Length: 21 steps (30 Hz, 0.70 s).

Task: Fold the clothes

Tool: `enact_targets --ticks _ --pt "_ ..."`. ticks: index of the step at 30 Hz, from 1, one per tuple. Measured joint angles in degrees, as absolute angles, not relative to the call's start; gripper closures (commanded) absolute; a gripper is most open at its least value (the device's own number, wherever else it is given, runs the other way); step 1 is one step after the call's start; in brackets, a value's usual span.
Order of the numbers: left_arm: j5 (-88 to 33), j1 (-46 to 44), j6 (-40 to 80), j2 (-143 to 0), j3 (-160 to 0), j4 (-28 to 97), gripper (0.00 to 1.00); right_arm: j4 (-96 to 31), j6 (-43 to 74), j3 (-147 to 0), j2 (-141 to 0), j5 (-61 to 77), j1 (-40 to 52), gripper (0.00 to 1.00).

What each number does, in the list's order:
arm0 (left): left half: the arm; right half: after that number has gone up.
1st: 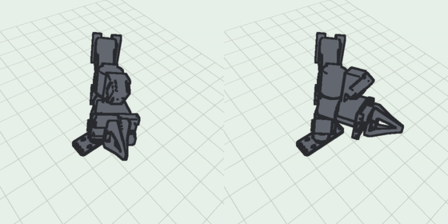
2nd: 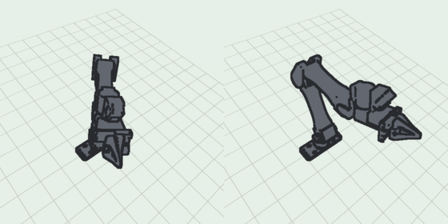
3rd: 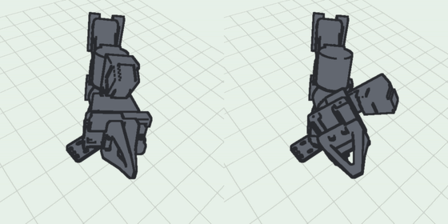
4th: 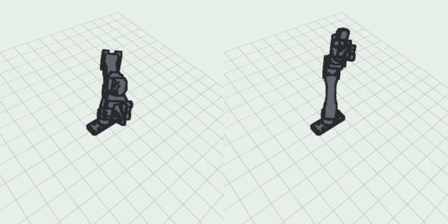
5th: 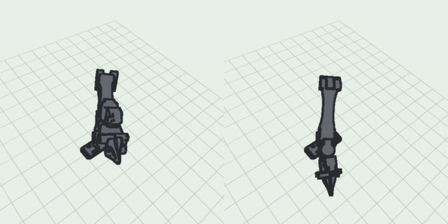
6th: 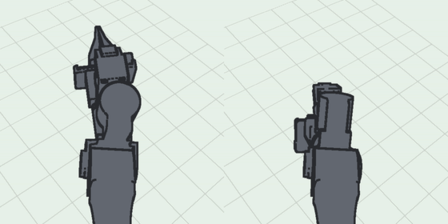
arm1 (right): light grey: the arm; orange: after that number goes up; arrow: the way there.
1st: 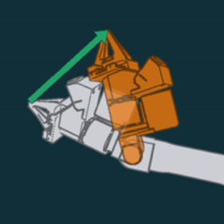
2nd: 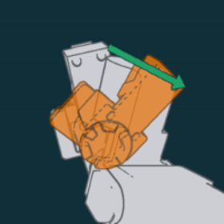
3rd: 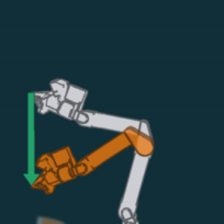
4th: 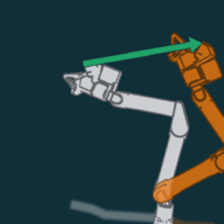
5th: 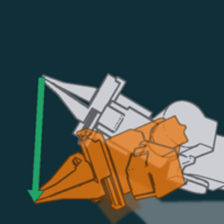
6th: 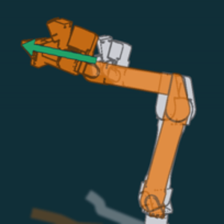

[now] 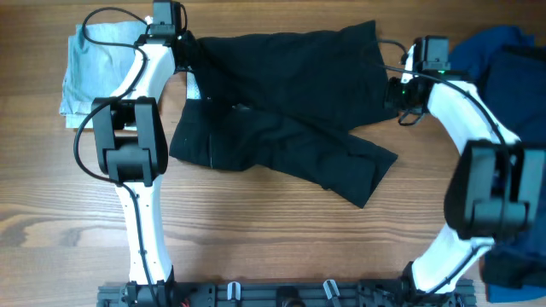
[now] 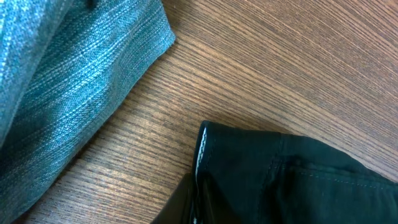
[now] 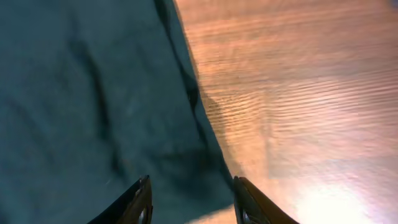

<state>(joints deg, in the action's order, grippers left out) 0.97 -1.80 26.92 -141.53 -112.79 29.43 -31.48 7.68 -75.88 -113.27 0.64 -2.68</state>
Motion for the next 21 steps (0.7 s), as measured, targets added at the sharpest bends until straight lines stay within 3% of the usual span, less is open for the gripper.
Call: enact_targets --ticks 3,5,6,21 --pt "1.06 -1.83 26.92 -141.53 -112.79 29.56 0.92 -31.09 7.66 -75.83 -116.66 1.08 -2.68 0.58" --pt "1.19 -1.80 26.92 -141.53 -112.90 29.82 0.92 -30.65 7.66 -75.88 -116.73 1.21 -2.68 0.88" --pt "1.23 -1.80 26.92 -141.53 -112.90 29.89 0.92 -30.57 7.44 -75.88 -116.79 1.37 -2.68 0.96" --pt "1.67 -1.80 26.65 -141.53 -113.12 30.57 0.94 -34.04 7.84 -76.64 -116.46 -3.51 -2.39 0.95"
